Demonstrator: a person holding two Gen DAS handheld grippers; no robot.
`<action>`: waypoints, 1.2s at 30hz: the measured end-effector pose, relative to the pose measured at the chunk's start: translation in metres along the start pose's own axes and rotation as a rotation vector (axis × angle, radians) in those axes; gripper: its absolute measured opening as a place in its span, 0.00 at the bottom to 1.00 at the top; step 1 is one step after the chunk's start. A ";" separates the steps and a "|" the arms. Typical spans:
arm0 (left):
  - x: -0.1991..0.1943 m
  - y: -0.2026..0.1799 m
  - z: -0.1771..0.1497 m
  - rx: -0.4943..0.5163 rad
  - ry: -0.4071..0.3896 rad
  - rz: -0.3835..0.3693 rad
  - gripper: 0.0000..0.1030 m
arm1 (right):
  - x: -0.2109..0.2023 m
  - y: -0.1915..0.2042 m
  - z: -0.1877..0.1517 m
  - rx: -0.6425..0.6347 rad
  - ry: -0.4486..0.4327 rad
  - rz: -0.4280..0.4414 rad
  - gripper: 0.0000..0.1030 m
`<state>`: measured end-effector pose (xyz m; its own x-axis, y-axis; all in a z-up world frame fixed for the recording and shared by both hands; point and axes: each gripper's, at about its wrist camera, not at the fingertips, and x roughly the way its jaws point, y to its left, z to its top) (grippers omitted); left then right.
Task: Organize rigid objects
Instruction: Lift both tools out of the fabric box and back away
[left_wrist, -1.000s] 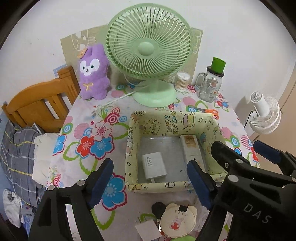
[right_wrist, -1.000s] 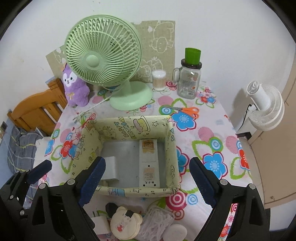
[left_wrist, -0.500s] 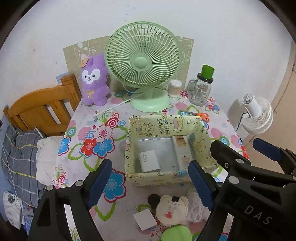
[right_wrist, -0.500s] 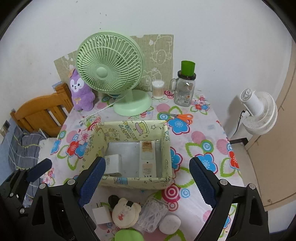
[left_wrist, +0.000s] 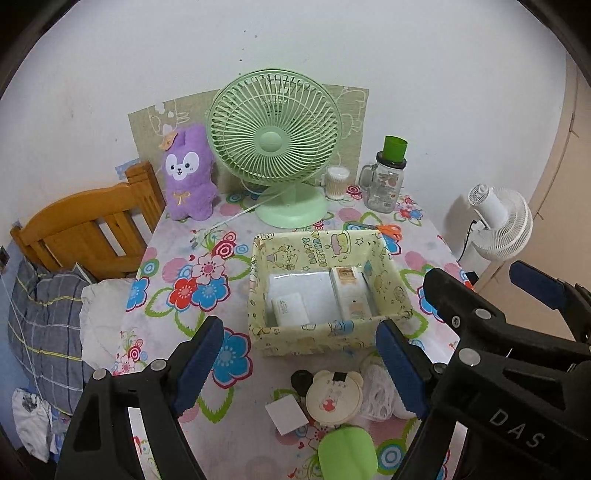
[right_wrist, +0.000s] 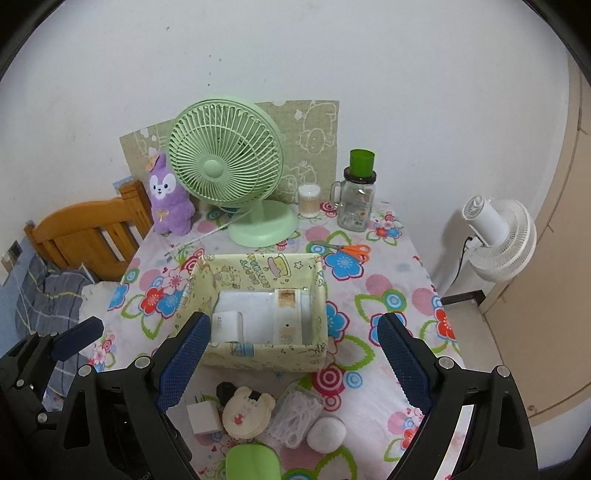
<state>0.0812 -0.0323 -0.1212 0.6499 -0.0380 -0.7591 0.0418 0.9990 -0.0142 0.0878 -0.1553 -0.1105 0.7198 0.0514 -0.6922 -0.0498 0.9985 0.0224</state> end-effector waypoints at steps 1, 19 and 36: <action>-0.001 -0.001 -0.001 0.001 0.004 -0.001 0.84 | -0.003 -0.001 -0.002 0.003 -0.004 -0.006 0.91; -0.021 -0.019 -0.025 0.030 -0.014 -0.053 0.84 | -0.033 -0.015 -0.029 0.015 -0.033 -0.024 0.86; -0.008 -0.028 -0.064 -0.011 0.002 -0.085 0.84 | -0.022 -0.037 -0.071 0.022 -0.006 0.003 0.86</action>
<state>0.0267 -0.0589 -0.1563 0.6425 -0.1226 -0.7564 0.0886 0.9924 -0.0856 0.0246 -0.1948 -0.1468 0.7236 0.0549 -0.6880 -0.0371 0.9985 0.0407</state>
